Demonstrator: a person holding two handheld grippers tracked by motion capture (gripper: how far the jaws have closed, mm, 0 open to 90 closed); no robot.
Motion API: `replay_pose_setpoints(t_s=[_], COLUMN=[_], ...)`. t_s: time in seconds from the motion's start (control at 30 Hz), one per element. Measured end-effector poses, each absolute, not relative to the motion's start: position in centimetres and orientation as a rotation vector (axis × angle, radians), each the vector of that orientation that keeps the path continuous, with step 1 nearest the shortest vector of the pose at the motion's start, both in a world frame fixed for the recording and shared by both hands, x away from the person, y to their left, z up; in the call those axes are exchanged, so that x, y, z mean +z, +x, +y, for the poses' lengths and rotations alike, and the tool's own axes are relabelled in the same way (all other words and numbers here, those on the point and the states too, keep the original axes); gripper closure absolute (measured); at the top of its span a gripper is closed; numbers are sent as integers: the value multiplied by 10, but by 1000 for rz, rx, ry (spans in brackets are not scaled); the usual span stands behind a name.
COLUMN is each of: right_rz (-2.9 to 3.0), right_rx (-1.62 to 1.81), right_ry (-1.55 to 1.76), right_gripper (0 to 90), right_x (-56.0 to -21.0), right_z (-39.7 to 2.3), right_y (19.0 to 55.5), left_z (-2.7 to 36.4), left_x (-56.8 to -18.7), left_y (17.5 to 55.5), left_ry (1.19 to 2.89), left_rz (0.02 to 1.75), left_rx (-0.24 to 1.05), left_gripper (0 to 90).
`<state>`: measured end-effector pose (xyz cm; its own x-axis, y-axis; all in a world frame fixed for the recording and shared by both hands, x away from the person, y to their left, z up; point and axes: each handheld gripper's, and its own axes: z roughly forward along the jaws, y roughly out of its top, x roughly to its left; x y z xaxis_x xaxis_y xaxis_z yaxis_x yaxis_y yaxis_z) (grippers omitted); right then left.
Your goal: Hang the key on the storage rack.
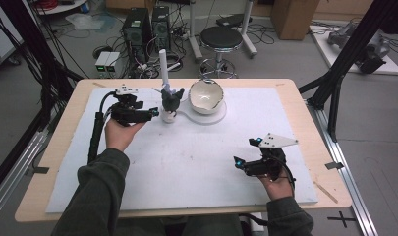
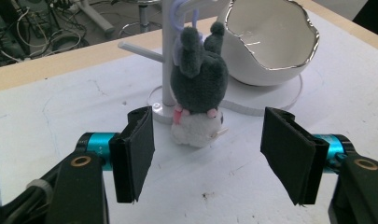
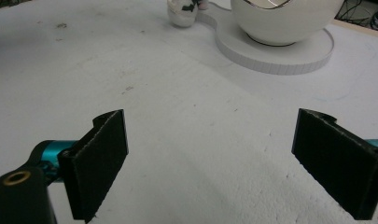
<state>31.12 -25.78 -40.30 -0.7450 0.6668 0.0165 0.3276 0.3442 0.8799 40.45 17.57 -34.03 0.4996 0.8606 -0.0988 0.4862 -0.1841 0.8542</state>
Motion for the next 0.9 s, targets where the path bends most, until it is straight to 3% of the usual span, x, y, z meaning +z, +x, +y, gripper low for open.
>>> replay_pose_setpoints(t_s=[0.9], right_rz=[2264], right_rx=[1364], right_ry=[905], right_gripper=[97], right_x=[-403], right_z=[-258], right_y=[312], left_z=[178], left_x=[-340], left_y=[378], left_ry=[1850], left_rz=[1045], left_rx=[504], left_gripper=[340])
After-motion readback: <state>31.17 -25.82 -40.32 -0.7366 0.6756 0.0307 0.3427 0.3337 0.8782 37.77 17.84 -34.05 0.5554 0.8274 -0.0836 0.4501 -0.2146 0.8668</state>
